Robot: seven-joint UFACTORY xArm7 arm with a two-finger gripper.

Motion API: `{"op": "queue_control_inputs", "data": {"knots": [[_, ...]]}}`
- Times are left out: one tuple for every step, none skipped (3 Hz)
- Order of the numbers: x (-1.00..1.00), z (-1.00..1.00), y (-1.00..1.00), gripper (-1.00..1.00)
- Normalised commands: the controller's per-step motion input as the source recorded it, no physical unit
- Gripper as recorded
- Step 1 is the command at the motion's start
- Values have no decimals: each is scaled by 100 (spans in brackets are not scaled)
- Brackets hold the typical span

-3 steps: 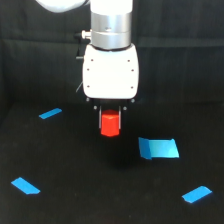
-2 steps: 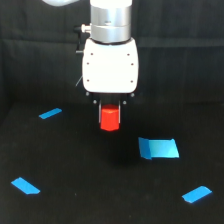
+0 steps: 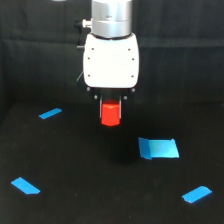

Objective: Pick up the red object from the table

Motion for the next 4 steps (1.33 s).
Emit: {"op": "queue_control_inputs", "data": {"knots": [[4,9,0,-98],[0,10,16,-99],[1,-4,12,-94],[-6,5,3,-93]]}}
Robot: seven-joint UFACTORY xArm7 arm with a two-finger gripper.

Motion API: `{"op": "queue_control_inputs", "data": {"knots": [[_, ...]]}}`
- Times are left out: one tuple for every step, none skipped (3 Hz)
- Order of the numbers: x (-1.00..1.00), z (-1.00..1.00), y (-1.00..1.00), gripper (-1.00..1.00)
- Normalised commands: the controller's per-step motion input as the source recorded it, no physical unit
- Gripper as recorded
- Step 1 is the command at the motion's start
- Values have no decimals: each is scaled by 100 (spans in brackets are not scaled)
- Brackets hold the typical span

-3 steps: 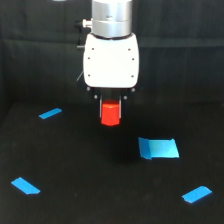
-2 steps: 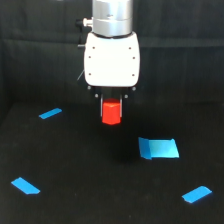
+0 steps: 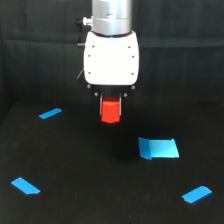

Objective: Pick up the red object from the table

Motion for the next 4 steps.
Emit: {"op": "queue_control_inputs", "data": {"knots": [[3,4,8,-100],[6,-3,6,-100],[15,6,-2,-99],[6,2,-3,-87]]}}
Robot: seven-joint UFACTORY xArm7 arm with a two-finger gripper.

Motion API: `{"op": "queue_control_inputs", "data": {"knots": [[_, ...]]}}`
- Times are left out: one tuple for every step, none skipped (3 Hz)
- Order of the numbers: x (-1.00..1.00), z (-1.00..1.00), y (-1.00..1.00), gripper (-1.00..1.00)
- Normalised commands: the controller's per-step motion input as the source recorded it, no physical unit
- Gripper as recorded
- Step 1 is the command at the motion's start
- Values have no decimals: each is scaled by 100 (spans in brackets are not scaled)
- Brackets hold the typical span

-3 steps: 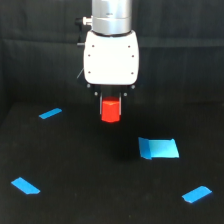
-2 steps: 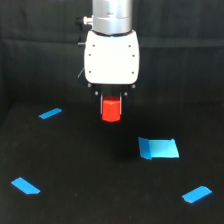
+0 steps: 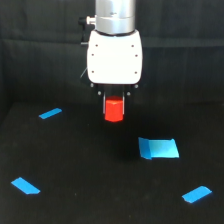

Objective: Pick up the red object from the table

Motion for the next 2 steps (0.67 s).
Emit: {"op": "queue_control_inputs", "data": {"knots": [[1,0,4,-94],[-8,10,-4,-99]]}}
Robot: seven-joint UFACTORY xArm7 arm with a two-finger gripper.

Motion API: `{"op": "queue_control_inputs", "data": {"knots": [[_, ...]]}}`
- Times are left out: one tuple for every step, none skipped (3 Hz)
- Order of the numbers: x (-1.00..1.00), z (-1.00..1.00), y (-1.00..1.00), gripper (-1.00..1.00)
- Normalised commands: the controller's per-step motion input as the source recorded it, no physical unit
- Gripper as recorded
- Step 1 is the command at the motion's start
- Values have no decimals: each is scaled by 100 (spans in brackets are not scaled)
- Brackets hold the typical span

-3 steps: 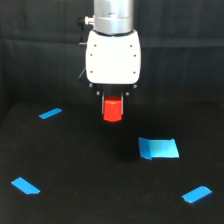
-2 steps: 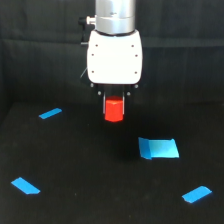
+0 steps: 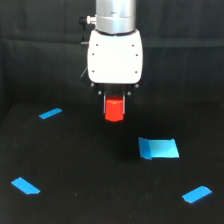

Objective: Pick up the red object from the table

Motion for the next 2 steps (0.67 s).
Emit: {"op": "queue_control_inputs", "data": {"knots": [[0,11,6,-100],[2,4,5,-100]]}}
